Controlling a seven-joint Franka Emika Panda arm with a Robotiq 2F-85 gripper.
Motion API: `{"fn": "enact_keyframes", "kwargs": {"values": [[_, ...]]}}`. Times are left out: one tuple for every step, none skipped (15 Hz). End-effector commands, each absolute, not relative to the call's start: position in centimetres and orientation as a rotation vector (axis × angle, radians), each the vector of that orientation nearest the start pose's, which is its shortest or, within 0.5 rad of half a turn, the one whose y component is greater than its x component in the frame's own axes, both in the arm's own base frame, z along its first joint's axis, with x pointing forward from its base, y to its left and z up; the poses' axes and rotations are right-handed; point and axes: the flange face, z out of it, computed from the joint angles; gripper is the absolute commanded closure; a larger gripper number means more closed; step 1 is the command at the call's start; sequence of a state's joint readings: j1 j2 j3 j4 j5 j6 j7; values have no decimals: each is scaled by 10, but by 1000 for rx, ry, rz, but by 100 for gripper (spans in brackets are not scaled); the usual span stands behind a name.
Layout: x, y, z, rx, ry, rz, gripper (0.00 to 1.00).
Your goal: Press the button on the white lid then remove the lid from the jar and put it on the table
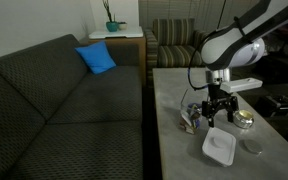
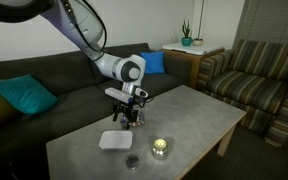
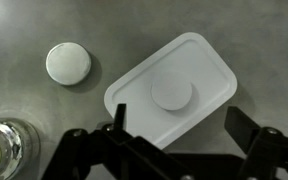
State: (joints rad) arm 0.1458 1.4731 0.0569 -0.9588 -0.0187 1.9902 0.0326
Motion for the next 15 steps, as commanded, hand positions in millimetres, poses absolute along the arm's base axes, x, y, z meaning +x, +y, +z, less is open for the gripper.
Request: {"fn": "enact_keyframes", "kwargs": {"values": [[672,115,-63,-3075,-191,683,0],[675,113,-56,-3079,-180,676,0],[678,110,-45,-3088,-171,665,0],[681,108,-36,-3093,-168,650,0],[685,106,-25,-3099,-162,628,0],[688,104,-14,-3101,-162,608,0],[691,103,-5,-3103,-166,585,0],[694,102,4,-3108,-163,568,0],[696,102,12,-3109,-165,558,0],[697,101,18,-3111,-164,548,0],[698,102,24,-3112,-166,541,0],[698,102,29,-3113,-170,535,0],[697,103,33,-3113,-174,537,0],[696,104,35,-3114,-177,535,0],[695,104,37,-3118,-176,537,0]]}}
